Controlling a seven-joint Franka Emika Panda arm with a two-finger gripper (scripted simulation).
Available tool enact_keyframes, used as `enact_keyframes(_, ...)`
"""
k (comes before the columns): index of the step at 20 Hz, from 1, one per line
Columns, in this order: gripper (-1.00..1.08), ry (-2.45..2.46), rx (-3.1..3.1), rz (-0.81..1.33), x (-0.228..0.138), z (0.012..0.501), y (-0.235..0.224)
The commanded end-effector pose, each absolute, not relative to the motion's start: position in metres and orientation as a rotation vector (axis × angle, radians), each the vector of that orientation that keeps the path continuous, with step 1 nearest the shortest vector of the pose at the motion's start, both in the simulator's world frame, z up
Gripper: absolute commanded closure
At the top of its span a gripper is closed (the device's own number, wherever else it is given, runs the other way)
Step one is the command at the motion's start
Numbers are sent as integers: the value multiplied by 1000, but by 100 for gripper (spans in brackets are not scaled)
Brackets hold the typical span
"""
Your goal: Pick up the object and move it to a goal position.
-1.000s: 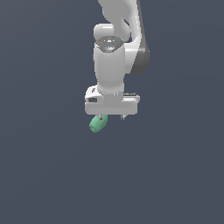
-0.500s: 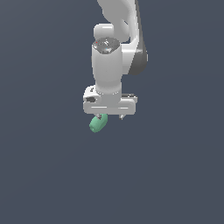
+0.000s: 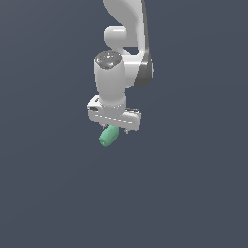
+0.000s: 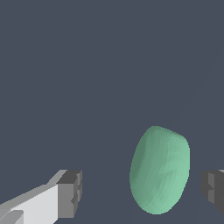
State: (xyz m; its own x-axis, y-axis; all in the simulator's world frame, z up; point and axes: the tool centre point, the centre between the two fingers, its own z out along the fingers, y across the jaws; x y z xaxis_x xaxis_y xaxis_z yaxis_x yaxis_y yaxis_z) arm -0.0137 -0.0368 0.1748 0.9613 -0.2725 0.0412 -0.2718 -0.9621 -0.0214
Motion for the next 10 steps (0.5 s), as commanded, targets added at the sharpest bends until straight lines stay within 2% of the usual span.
enact_keyframes(1, -92, 549, -3080, -51, -24, 165, -47)
enact_keyframes(10, -92, 845, -3023, -9, -53, 141, -70)
